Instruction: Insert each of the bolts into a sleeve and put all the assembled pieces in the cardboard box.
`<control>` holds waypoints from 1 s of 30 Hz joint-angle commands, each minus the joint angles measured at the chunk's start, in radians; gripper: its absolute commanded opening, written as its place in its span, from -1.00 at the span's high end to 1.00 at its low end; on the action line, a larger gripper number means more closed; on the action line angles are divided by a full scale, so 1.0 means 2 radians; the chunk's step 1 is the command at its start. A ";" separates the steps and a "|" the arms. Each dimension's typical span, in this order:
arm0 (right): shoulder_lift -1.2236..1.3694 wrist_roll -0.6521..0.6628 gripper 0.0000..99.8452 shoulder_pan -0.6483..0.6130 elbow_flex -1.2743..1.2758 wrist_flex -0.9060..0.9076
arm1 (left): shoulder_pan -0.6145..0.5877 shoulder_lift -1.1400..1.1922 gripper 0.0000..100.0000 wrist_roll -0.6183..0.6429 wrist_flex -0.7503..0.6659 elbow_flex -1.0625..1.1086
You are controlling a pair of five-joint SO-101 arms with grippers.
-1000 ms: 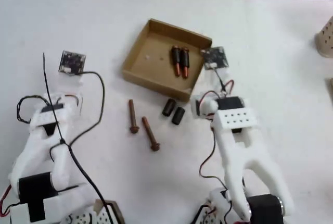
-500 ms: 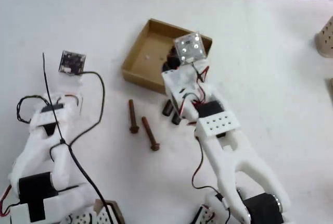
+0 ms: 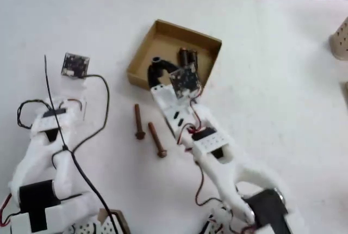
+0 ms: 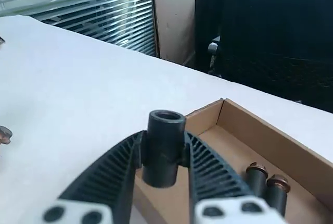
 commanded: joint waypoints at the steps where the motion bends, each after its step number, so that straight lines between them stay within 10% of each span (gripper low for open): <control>1: 0.105 -0.001 0.97 0.007 -0.061 -0.089 | 0.006 -0.027 0.89 0.006 -0.016 -0.003; 11: 0.260 -0.001 0.97 0.007 -0.115 -0.221 | 0.006 -0.027 0.89 0.006 -0.016 -0.003; 30: 0.260 -0.002 0.97 -0.007 0.157 -0.495 | 0.006 -0.027 0.89 0.006 -0.017 -0.003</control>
